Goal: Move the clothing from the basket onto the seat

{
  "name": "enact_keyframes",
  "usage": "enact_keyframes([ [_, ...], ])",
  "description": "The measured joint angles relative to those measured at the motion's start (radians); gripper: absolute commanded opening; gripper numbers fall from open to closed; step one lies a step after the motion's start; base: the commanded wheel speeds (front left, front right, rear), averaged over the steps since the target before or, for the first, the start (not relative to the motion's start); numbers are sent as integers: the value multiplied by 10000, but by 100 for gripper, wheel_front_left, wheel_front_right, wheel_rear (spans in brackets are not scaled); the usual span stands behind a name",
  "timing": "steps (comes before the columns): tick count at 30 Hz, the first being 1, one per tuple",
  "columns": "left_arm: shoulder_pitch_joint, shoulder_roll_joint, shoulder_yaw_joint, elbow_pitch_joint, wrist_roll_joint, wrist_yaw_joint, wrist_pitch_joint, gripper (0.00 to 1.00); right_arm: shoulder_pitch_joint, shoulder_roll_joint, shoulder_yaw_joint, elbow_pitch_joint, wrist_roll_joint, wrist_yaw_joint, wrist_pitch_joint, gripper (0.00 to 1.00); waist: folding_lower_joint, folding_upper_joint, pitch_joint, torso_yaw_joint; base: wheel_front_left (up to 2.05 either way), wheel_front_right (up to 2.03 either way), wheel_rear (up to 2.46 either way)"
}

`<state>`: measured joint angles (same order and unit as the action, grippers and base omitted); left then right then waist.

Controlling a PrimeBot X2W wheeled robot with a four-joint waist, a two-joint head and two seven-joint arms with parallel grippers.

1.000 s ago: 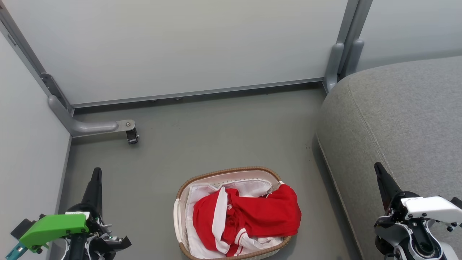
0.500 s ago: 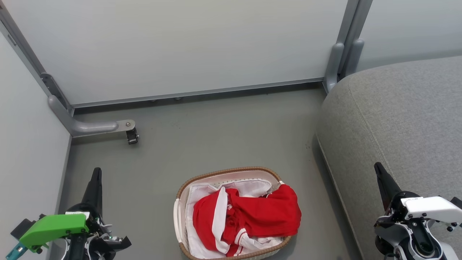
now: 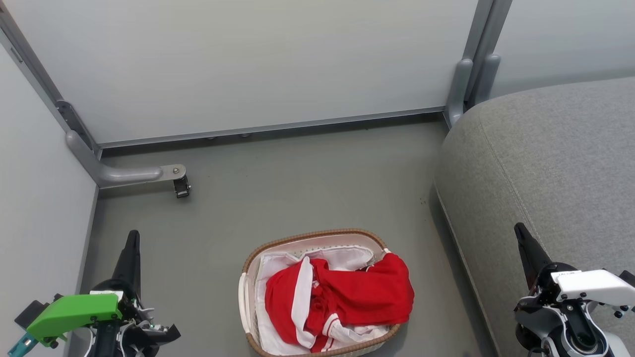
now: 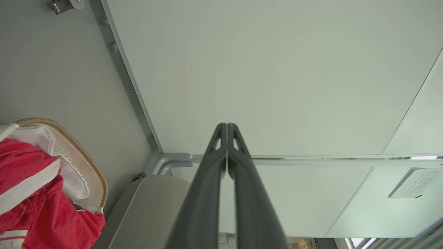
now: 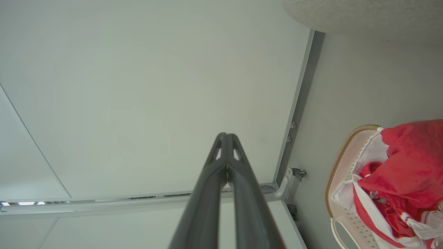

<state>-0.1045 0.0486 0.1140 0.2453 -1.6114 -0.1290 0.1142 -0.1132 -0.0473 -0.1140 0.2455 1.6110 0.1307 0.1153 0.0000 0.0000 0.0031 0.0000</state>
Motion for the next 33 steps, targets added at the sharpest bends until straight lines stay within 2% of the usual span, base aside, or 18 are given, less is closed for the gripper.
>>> enact_keyframes([
  [32,0,0,0,0,0,0,0,0,0,0,0,0,0,0,0,0,0,0,0,0,0,0,0],
  [33,0,0,0,4,0,0,0,100,0,2,0,4,0,0,0,100,0,0,0,0,0,0,0],
])
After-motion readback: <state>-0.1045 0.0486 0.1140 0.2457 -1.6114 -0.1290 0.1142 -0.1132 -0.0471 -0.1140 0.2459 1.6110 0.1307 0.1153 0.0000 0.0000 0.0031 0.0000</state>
